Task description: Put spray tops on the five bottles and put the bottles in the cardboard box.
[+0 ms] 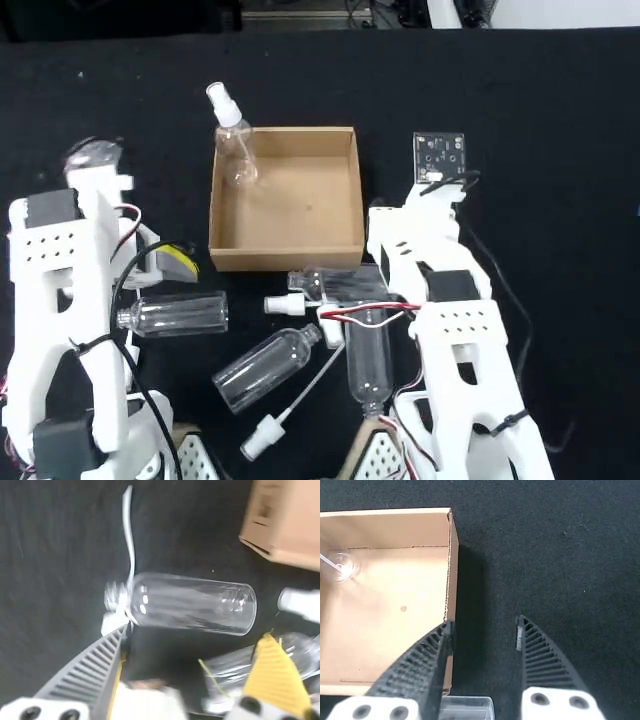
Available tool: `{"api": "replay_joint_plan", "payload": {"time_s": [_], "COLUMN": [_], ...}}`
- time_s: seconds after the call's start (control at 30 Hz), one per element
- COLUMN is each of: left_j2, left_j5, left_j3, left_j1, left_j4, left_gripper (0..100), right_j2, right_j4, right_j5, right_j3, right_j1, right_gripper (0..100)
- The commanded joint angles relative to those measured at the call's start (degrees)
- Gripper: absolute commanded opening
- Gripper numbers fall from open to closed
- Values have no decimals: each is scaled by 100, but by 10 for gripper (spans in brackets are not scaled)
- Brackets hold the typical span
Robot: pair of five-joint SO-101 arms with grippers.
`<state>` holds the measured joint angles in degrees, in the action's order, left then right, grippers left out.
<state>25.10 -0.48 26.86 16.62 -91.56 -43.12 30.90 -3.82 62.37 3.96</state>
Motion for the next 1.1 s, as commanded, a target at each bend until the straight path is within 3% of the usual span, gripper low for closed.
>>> {"api": "replay_joint_plan", "payload": {"time_s": [0.0, 0.1, 0.27, 0.57, 0.83, 1.07], "left_j2": [123, 62, 105, 53, 123, 62], "left_j5": [2813, 3613, 4176, 4193, 4202, 4176], "left_j3": [180, 514, 1086, 1499, 2589, 2624], "left_j1": [-242, -505, -831, -840, -831, -831], "left_j4": [325, 369, 545, 589, 2242, 2215], "left_gripper": [361, 364, 365, 365, 362, 361], "right_j2": [-207, -207, -207, -207, -207, -207], "right_j4": [-167, -167, -167, -167, -167, -167], "right_j5": [9, 9, 9, 9, 9, 9], "right_j3": [-22, -22, -22, -22, -22, -22], "right_j1": [-62, -62, -62, -62, -62, -62], "right_gripper": [177, 177, 177, 177, 177, 177]}}
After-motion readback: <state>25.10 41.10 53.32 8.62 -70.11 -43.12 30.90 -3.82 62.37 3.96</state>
